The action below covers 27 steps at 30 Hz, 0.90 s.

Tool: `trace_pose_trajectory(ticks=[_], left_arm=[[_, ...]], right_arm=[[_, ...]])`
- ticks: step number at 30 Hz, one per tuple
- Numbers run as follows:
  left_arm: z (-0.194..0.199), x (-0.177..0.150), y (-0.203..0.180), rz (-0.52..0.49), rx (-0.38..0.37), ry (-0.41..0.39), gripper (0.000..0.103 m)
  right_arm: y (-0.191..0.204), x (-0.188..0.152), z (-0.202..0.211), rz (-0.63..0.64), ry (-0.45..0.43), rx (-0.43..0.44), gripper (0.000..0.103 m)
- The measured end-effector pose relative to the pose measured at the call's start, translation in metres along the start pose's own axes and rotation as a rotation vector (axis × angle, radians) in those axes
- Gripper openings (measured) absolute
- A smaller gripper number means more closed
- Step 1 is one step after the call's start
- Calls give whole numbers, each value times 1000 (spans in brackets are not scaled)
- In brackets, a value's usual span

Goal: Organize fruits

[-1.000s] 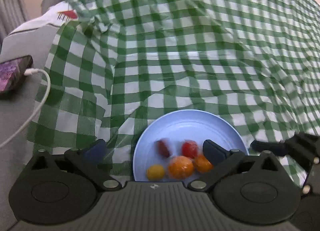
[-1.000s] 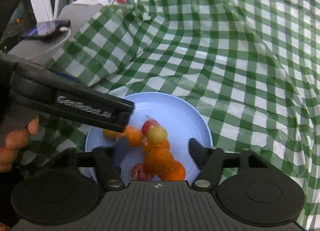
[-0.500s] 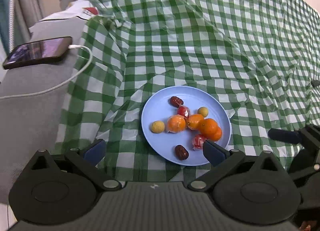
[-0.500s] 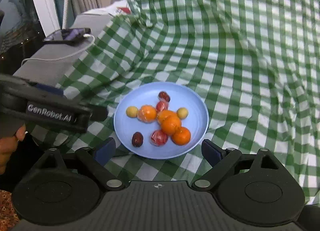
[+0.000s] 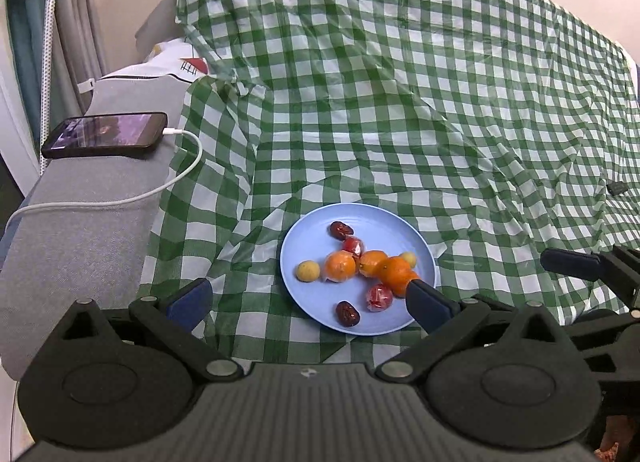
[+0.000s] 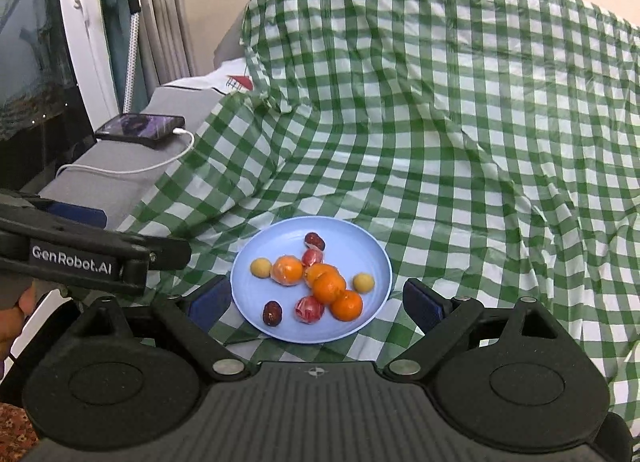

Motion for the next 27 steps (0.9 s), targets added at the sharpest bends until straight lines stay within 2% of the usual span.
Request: trace_pose_trajectory(ticks=[27], left_arm=[[0, 4, 1, 11, 9, 0, 103]], right_arm=[[-5, -1, 3, -20, -3, -5, 93]])
Point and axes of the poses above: each gripper's, at about its wrist camera, not at the fingertips, and z roughly against the way its jaws point, y to its left, x to its top, the point moved 2 cm from there along -z, roughly the way its jaws point, and after that the axes turned 1 degree about -x, right-handed, at the moved point
